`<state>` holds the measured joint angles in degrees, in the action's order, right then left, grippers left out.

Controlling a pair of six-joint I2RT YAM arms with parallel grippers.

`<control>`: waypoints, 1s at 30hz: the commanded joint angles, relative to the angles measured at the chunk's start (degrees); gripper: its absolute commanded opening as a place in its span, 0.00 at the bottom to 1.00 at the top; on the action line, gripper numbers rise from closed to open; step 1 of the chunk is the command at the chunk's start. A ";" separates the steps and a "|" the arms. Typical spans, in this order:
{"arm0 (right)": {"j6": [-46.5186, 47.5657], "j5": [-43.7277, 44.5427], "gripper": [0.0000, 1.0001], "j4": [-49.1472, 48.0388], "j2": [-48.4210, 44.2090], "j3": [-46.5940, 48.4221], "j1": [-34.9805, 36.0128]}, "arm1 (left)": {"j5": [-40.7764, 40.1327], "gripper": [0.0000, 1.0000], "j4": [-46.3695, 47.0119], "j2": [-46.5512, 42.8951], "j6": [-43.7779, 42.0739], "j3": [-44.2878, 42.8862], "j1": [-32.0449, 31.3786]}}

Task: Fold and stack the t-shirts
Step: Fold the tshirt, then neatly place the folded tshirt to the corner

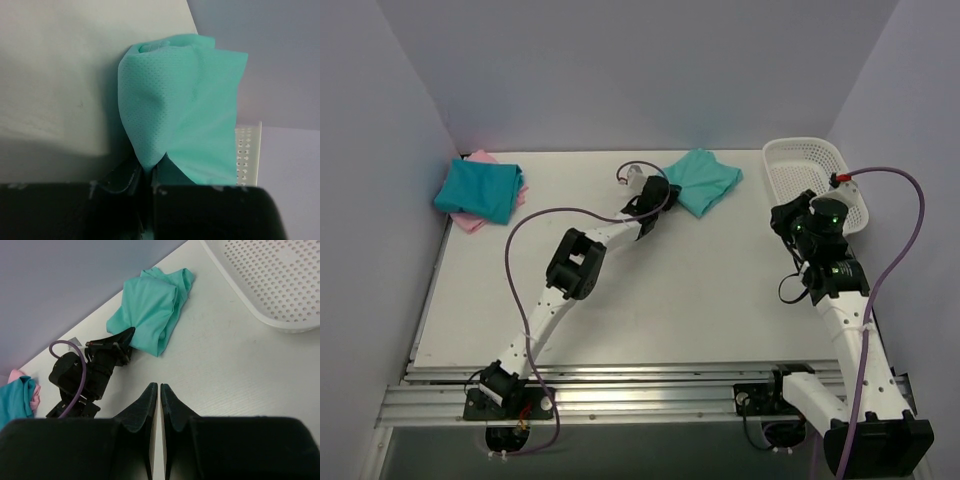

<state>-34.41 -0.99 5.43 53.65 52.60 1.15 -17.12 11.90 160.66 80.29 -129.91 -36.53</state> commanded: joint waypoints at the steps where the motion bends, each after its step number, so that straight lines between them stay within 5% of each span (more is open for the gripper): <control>1: 1.37 0.82 0.04 -1.29 -1.18 -0.56 -0.44 | 2.35 0.02 -5.59 -1.39 -5.57 -1.42 2.60; 5: 0.75 -1.81 0.03 -2.35 -0.39 -1.53 -0.44 | 9.46 0.02 -1.88 -5.18 -11.46 4.84 7.77; 9: -0.04 -3.92 0.02 -3.41 -1.26 -2.85 -0.36 | 23.42 0.02 -9.14 -4.74 -22.50 -0.76 14.90; 17: -0.22 -7.18 0.02 -4.20 -2.76 -3.91 -0.36 | 36.01 0.02 -25.06 -5.90 -38.35 -11.83 25.01; 24: 0.22 -8.76 0.02 -4.29 -3.73 -4.43 -0.44 | 40.42 0.02 -38.43 -7.55 -52.94 -21.26 30.64; 30: -0.13 -10.87 0.02 -4.90 -3.99 -5.75 -0.36 | 38.57 0.02 -44.50 -10.45 -56.65 -24.16 36.26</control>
<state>-34.48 -9.72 2.70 50.72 47.70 1.10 20.43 -27.18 155.13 28.51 -150.43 -3.53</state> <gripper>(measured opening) 0.019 0.084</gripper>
